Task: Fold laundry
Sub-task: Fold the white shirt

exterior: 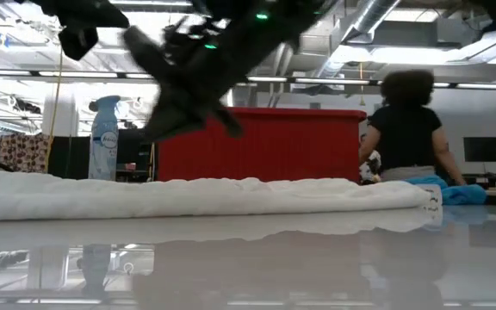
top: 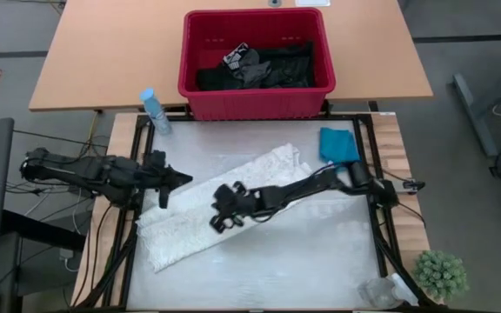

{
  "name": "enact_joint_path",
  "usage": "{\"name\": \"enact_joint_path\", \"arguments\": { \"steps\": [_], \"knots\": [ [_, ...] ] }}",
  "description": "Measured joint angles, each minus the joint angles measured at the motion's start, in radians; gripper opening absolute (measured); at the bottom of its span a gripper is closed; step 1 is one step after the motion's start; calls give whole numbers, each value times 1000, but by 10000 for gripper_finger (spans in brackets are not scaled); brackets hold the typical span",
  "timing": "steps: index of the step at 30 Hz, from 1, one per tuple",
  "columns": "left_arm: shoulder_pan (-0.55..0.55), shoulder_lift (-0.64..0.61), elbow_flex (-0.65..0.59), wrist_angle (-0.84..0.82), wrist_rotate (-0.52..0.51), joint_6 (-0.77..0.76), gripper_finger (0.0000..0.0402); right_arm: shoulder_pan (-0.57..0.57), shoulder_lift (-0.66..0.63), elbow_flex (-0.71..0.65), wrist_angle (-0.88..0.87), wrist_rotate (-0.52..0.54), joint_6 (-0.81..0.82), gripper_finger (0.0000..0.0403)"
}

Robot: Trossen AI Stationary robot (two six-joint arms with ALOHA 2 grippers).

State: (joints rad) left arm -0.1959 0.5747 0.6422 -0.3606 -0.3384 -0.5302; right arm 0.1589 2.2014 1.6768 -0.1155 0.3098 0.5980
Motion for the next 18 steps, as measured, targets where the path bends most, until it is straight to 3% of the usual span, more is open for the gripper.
{"name": "enact_joint_path", "arguments": {
  "steps": [10,18],
  "knots": [
    [0,-115,-1,-37,-14,9,0,18,288,465,-111,-103,-49,16],
    [0,-117,-1,-46,-9,-21,0,26,404,592,-115,-195,-72,16]
  ]
}}
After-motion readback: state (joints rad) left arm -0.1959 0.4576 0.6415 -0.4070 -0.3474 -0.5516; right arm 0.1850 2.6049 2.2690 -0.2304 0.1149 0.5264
